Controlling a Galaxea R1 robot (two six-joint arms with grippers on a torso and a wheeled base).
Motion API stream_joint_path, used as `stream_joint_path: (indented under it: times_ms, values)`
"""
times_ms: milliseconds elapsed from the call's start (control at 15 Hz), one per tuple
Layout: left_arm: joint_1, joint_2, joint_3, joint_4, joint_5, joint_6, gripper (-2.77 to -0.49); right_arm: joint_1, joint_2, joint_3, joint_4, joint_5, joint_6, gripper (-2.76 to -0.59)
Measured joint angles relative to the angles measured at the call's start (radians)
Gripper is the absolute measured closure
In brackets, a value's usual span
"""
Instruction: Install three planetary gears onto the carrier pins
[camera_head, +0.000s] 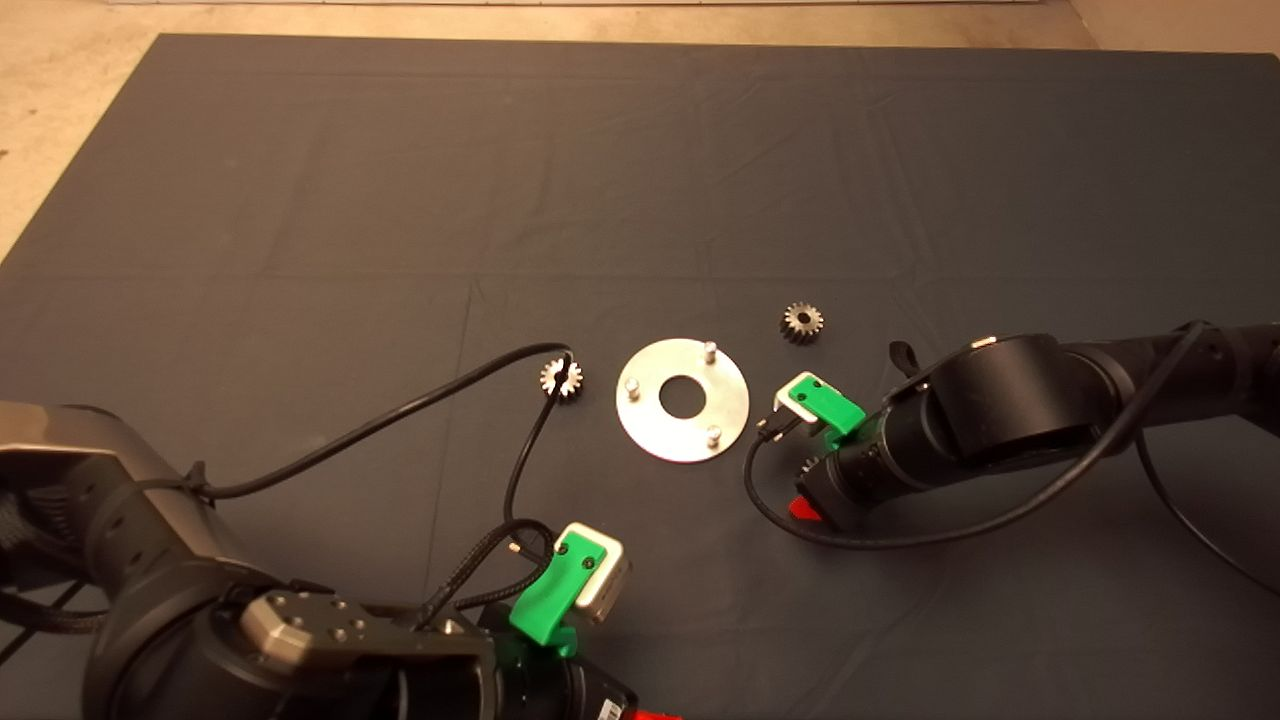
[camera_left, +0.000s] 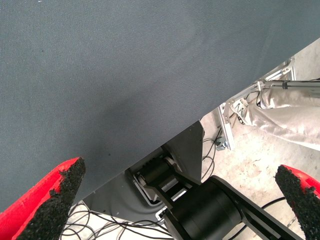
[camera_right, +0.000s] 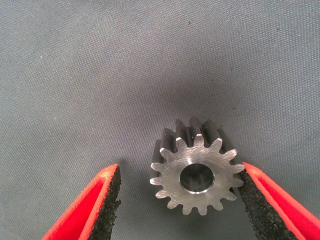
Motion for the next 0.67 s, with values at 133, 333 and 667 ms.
stream_joint_path:
  times_ms: [133, 333, 667]
  values:
    - [0.0, 0.0, 0.0, 0.0, 0.0, 0.0, -2.75, 0.0, 0.0, 0.0, -0.004, -0.002, -0.002, -1.54]
    - [0.0, 0.0, 0.0, 0.0, 0.0, 0.0, -2.75, 0.0, 0.0, -0.001, -0.011, -0.003, -0.003, -1.38]
    - [0.0, 0.0, 0.0, 0.0, 0.0, -0.001, -2.75, -0.001, 0.0, -0.001, -0.021, -0.003, -0.004, -1.16]
